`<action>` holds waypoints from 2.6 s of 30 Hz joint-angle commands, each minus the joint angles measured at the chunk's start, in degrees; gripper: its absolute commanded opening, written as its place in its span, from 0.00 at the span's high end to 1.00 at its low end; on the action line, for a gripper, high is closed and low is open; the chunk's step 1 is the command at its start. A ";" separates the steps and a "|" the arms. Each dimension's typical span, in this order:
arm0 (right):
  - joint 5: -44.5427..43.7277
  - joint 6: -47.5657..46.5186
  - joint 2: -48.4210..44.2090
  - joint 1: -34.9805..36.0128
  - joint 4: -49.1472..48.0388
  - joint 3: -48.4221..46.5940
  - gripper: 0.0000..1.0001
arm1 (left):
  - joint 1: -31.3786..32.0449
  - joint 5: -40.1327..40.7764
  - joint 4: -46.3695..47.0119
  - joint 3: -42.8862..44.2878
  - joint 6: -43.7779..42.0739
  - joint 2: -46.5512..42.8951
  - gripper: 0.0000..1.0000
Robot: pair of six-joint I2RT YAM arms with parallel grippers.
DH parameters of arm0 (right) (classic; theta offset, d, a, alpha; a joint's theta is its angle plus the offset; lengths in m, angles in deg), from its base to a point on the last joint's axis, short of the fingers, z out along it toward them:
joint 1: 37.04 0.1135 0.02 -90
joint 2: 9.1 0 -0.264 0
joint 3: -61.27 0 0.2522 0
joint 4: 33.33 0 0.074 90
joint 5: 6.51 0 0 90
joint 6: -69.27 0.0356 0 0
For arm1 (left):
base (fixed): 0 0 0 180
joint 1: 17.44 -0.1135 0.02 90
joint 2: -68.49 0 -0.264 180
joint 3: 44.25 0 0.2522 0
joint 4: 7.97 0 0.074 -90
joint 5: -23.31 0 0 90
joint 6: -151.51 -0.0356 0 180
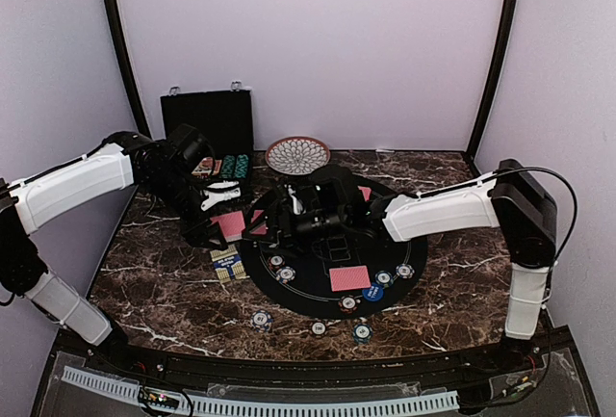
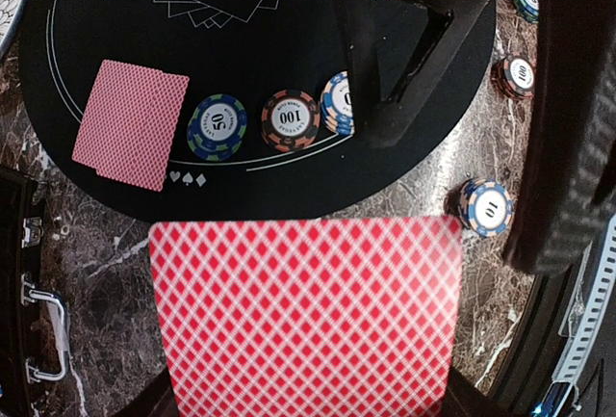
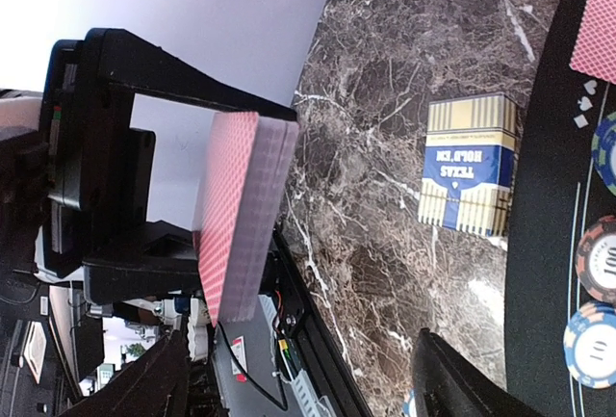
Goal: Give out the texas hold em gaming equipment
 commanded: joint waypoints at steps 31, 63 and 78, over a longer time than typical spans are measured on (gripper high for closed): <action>3.80 9.71 14.89 0.40 -11.64 -15.41 0.20 | 0.08 -1.69 -0.80 1.53 0.21 -0.64 1.00; 3.21 11.06 8.65 -2.37 -12.25 -8.03 0.46 | 0.04 -1.46 -0.98 1.32 -0.23 -1.49 1.00; 4.23 8.35 5.76 -2.72 -7.37 -7.30 0.74 | 0.05 -1.14 -1.06 1.12 -0.26 -1.40 1.00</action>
